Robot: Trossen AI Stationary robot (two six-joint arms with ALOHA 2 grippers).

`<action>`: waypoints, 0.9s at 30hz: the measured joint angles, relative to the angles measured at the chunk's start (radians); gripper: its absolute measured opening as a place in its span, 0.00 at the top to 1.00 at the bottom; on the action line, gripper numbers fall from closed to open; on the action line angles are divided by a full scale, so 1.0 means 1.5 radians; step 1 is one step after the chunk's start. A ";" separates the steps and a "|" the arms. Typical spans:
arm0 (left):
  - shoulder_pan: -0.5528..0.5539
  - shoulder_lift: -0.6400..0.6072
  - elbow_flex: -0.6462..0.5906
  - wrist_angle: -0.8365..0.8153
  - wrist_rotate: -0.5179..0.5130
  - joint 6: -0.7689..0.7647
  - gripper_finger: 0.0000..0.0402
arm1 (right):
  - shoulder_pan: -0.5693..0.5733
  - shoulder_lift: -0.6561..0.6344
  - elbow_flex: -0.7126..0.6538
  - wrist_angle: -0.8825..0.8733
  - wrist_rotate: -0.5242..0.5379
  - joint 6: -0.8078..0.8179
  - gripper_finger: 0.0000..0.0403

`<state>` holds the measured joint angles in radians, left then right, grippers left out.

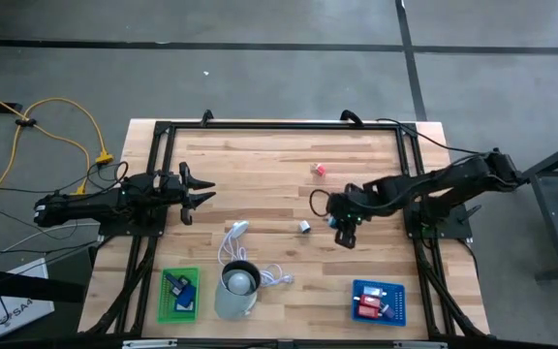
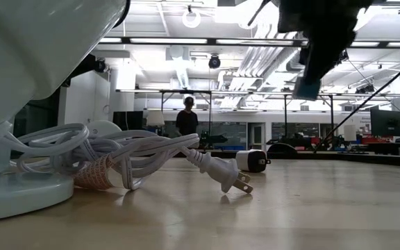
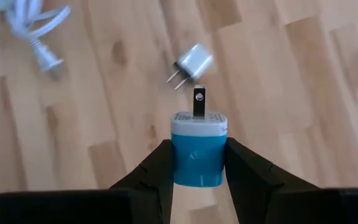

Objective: Pick & Place Office items
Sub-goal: Put the blue charger adapter into the blue basket

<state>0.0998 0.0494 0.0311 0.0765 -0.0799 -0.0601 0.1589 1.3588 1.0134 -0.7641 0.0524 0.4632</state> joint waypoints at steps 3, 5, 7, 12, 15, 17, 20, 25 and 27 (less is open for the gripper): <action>0.000 0.000 0.000 0.000 0.000 0.000 0.70 | 0.037 0.000 0.000 -0.010 0.001 0.028 0.73; 0.000 0.000 0.000 0.000 0.000 0.000 0.70 | 0.065 -0.001 0.000 -0.023 0.001 0.052 0.73; 0.000 0.000 0.000 0.000 0.000 0.000 0.70 | 0.093 -0.003 0.000 -0.031 0.007 0.075 0.73; 0.000 0.000 0.000 0.000 0.000 0.000 0.70 | 0.164 -0.003 0.000 -0.045 0.030 0.138 0.73; 0.000 0.000 0.000 0.000 0.000 0.000 0.70 | 0.202 -0.003 0.000 -0.055 0.036 0.181 0.73; 0.000 0.000 0.000 0.000 0.000 0.000 0.70 | 0.227 -0.003 0.000 -0.063 0.036 0.213 0.73; 0.000 0.000 0.000 0.000 0.000 0.000 0.70 | 0.266 -0.003 0.000 -0.065 0.043 0.256 0.73; 0.000 0.000 0.000 0.000 0.000 0.000 0.70 | 0.329 -0.003 0.000 -0.065 0.054 0.344 0.73; 0.000 0.000 0.000 0.000 0.000 0.000 0.70 | 0.354 -0.003 0.000 -0.066 0.061 0.380 0.73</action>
<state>0.0995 0.0495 0.0311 0.0765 -0.0799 -0.0599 0.6903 1.3544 1.0130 -0.8626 0.1444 1.0328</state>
